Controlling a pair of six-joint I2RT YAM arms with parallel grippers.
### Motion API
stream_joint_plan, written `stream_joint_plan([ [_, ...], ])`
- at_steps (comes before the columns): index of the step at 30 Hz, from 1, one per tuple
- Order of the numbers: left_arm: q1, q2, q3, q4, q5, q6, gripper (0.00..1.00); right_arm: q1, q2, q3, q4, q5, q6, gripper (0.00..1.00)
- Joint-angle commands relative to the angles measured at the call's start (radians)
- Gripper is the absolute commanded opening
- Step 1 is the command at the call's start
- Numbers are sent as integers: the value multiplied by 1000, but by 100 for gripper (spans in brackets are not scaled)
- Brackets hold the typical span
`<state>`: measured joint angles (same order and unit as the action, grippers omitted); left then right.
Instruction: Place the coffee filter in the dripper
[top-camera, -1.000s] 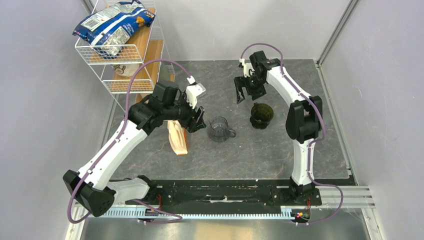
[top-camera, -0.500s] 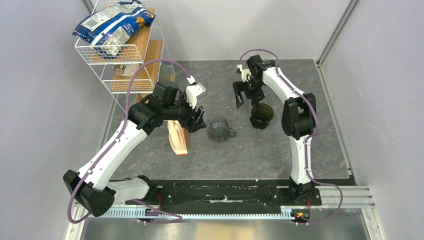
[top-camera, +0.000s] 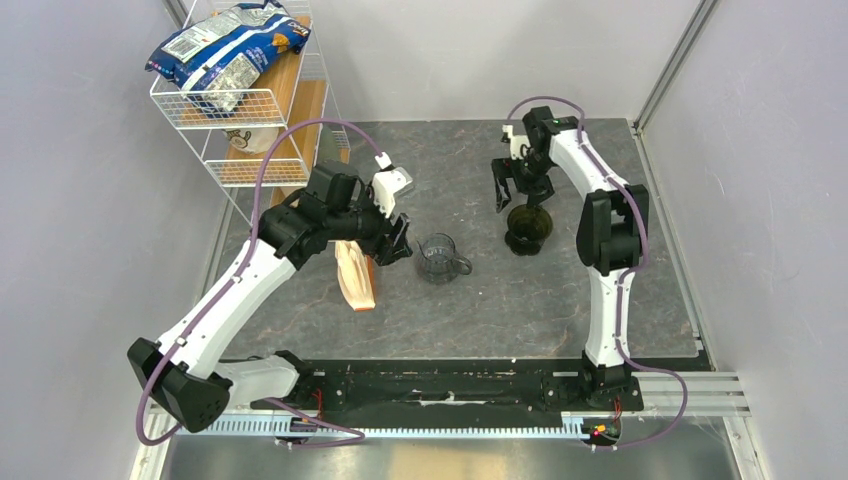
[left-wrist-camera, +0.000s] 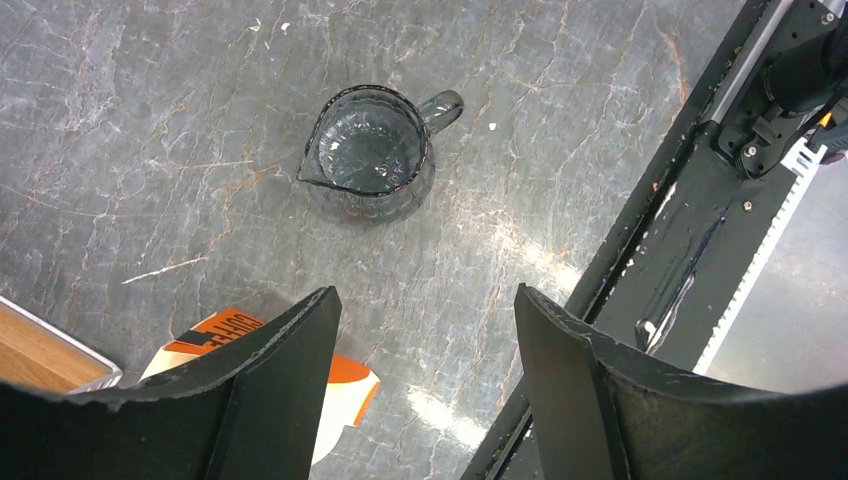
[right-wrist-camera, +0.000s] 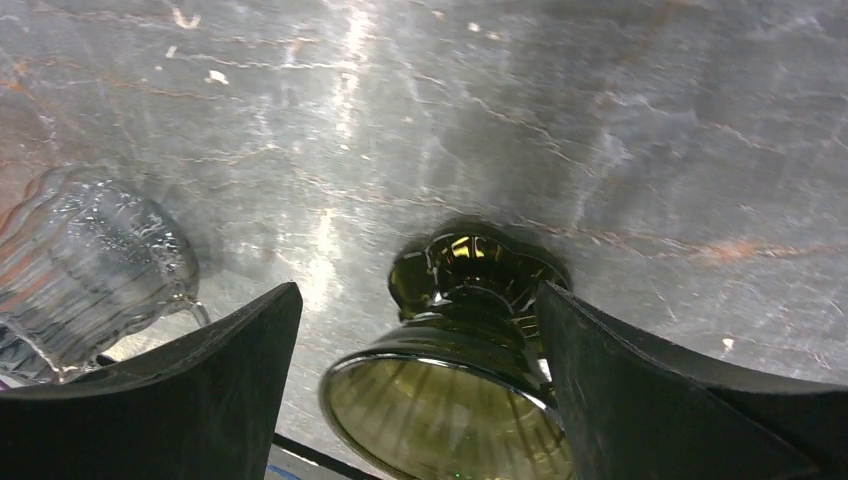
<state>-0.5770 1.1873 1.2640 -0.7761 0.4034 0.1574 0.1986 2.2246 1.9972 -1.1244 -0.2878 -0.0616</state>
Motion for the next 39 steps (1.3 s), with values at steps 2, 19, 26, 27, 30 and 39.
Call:
stream_joint_plan([
  [2, 9, 13, -2, 21, 19, 21, 73, -45, -81, -46, -32, -27, -8, 95],
  [19, 14, 27, 7, 24, 33, 38, 74, -118, -262, -309, -34, -181, 130, 97],
  [26, 15, 34, 11, 30, 41, 34, 74, -153, -299, -341, -34, -167, 95, 97],
  [27, 16, 34, 10, 32, 43, 33, 74, -160, -301, -341, -34, -163, 81, 97],
  [30, 15, 34, 12, 37, 43, 32, 74, -190, -330, -335, -32, -168, 2, 97],
  [39, 19, -30, -24, 49, 76, 53, 74, -252, -617, -449, -145, -266, -580, 97],
])
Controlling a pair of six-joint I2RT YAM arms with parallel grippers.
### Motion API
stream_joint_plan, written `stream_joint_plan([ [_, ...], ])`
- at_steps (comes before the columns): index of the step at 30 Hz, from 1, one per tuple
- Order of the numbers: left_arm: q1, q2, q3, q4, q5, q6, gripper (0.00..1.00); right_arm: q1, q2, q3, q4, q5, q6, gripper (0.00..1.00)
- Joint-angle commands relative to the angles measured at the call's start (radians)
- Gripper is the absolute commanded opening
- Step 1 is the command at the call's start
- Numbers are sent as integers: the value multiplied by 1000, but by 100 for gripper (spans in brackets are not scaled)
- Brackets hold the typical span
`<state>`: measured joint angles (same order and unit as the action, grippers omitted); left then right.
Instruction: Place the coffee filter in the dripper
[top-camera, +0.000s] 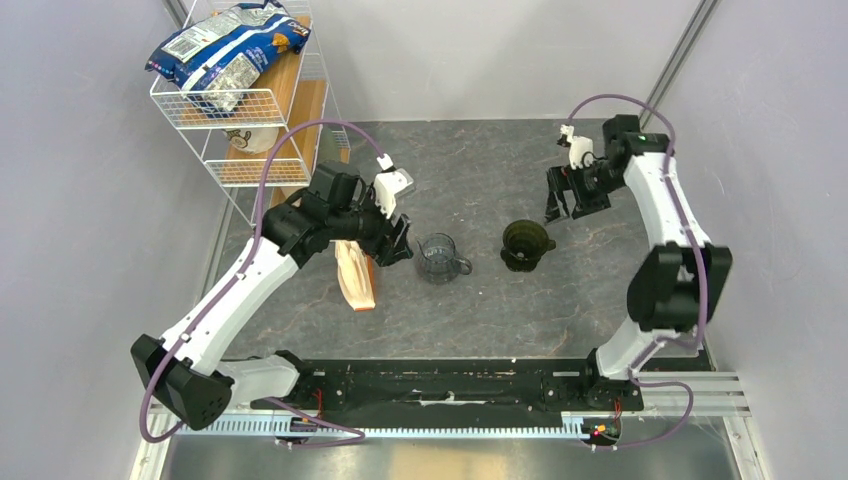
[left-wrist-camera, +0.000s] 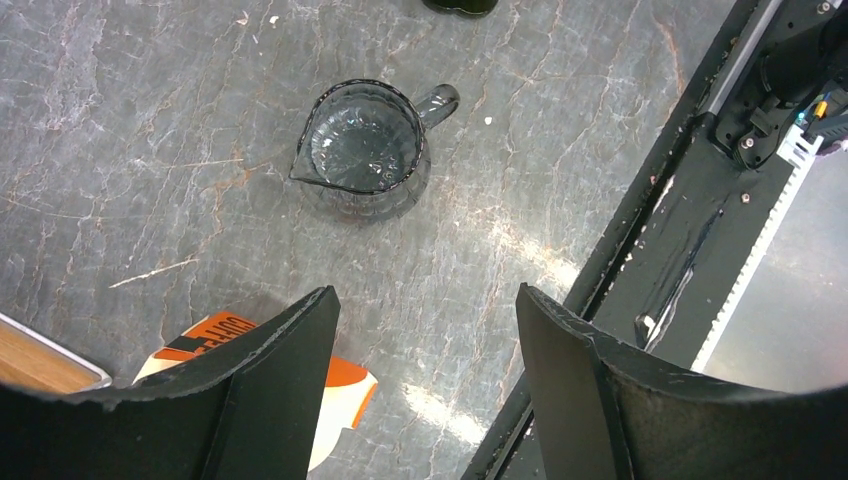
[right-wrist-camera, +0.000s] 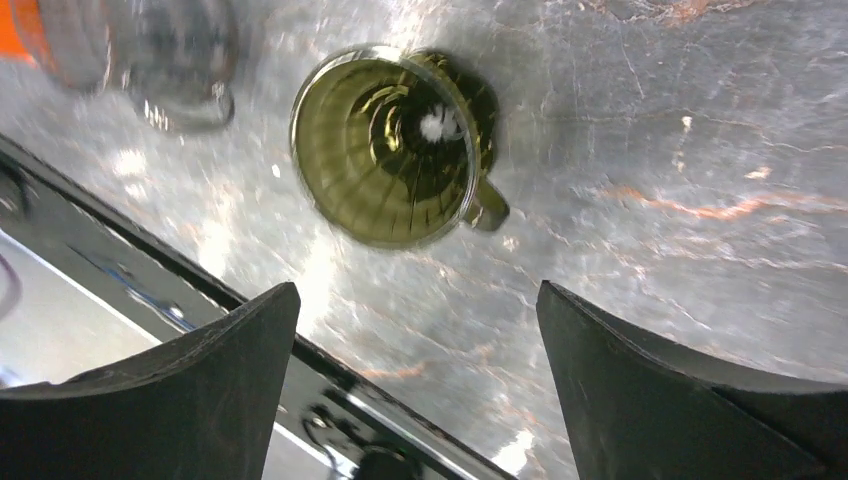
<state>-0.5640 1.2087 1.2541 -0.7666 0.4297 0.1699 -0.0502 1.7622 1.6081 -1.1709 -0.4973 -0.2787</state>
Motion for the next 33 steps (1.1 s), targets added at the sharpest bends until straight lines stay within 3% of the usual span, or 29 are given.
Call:
stream_joint_plan([
  [1, 8, -57, -18, 41, 56, 40, 74, -5, -180, -78, -118, -51, -447, 97],
  [6, 10, -76, -37, 53, 96, 38, 74, -7, -218, -177, -80, 6, -719, 94],
  [14, 9, -83, -39, 66, 120, 23, 74, -14, -168, -237, 16, -14, -943, 91],
  [24, 10, -102, -47, 54, 136, 24, 74, -14, -72, -311, 102, -50, -1114, 84],
  [33, 10, -136, -71, 12, 130, 12, 74, -13, -22, -364, 224, -94, -1130, 79],
])
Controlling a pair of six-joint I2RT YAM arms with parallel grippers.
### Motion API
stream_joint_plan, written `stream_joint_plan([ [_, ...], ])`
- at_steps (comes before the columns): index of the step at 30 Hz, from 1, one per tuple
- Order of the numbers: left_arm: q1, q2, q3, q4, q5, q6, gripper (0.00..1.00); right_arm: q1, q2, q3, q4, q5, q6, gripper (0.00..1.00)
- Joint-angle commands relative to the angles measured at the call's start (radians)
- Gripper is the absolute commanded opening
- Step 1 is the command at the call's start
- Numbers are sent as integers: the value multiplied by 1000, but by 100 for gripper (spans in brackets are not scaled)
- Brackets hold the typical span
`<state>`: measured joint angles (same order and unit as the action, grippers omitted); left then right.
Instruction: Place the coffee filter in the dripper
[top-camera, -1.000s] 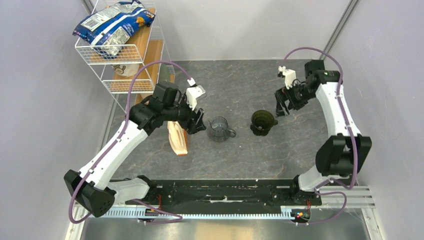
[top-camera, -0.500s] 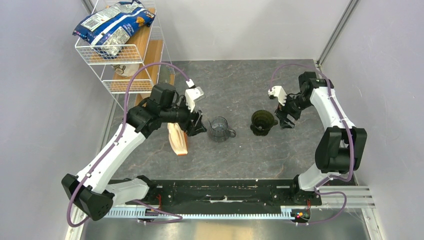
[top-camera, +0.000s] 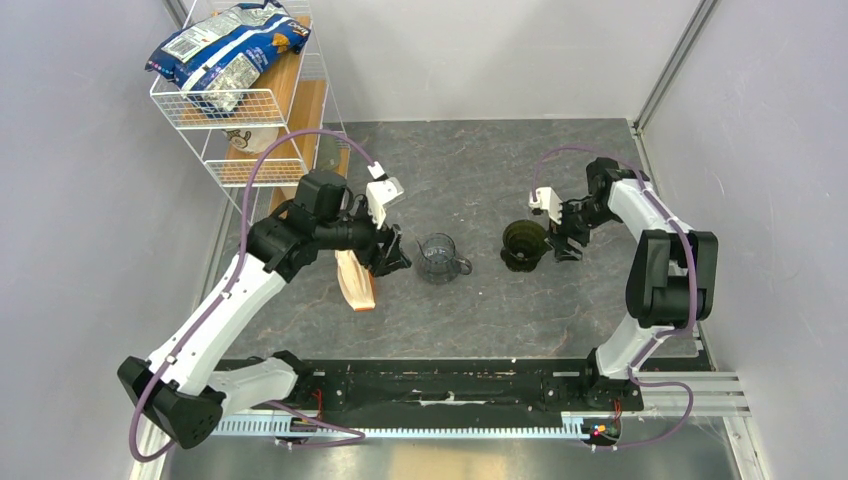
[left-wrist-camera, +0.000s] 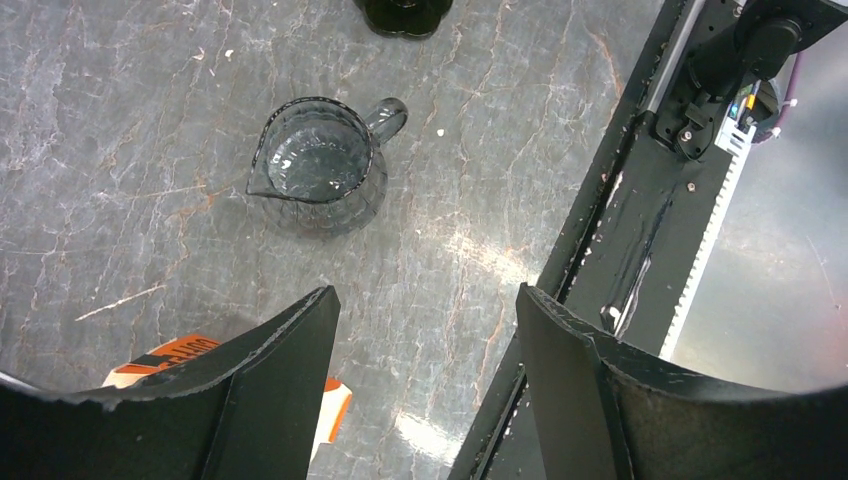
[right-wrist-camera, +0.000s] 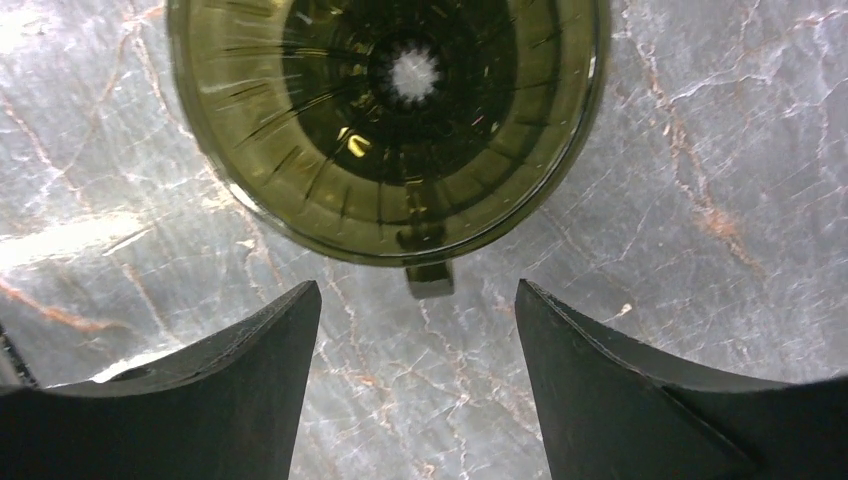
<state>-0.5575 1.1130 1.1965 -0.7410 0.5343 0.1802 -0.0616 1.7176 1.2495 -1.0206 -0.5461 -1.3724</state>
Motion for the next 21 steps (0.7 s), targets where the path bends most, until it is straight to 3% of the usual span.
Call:
stream_joint_plan([
  [1, 4, -45, -20, -18, 26, -3, 74, -1, 26, -9, 82, -46, -36, 79],
  [5, 5, -64, -42, -24, 21, -19, 74, -1, 39, -11, 103, -69, -37, 71],
  [17, 33, -83, -76, -23, 4, -39, 73, 6, 35, -46, 86, -103, -73, 30],
  [21, 46, -95, -87, -26, 1, -47, 73, 6, 10, -50, 47, -110, -83, 9],
])
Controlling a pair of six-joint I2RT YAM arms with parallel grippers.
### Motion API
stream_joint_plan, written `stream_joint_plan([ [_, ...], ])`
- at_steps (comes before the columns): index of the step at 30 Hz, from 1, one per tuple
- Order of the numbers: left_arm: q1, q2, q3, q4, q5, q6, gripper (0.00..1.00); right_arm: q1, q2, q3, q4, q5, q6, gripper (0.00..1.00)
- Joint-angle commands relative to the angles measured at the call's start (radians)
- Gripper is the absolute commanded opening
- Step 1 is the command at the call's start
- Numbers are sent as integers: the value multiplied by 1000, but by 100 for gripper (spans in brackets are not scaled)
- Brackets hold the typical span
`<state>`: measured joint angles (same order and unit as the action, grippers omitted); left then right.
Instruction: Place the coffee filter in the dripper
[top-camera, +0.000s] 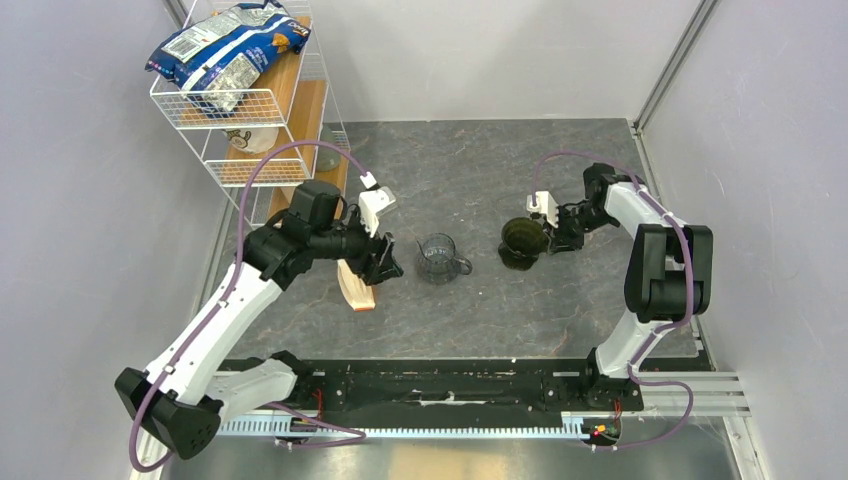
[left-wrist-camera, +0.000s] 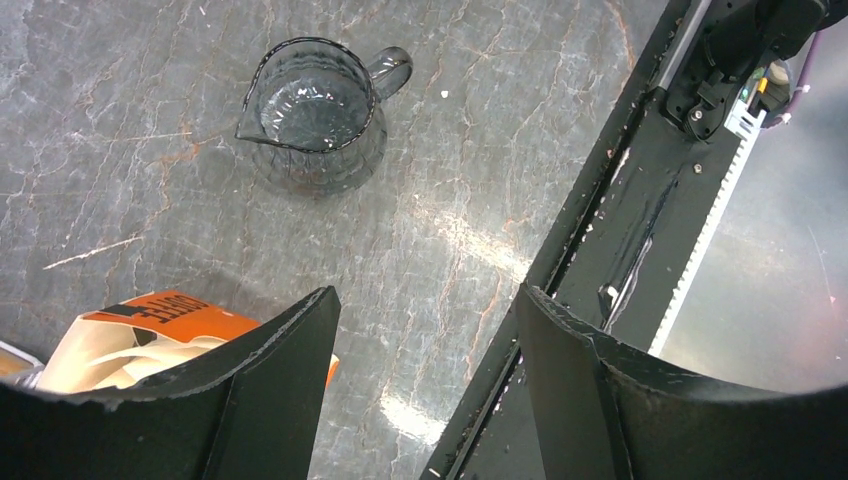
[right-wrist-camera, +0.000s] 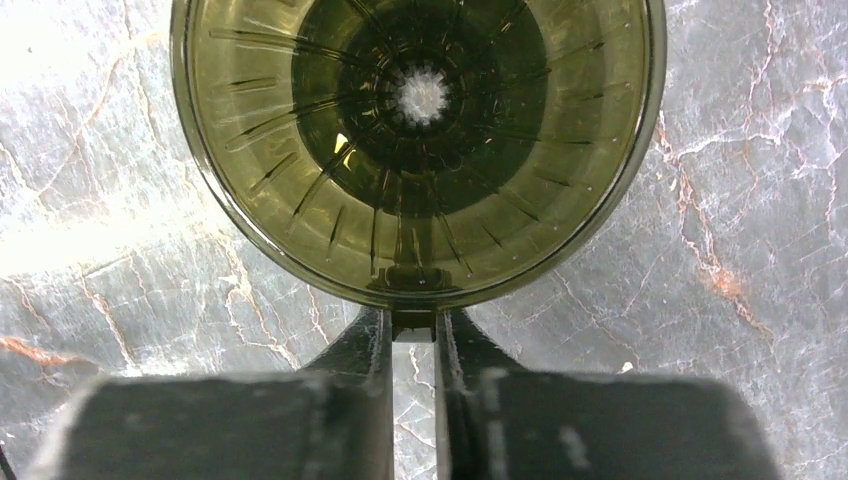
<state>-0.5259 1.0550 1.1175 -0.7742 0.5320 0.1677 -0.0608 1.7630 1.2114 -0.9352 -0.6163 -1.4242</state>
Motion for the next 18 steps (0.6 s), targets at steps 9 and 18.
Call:
stream_joint_plan([
  [9, 57, -82, -41, 28, 10, -72, 73, 6, -151, 45, -152, -103, 10, 0],
  [18, 131, -127, 28, 24, 58, -122, 73, 175, -240, 235, -299, -41, 248, 0],
])
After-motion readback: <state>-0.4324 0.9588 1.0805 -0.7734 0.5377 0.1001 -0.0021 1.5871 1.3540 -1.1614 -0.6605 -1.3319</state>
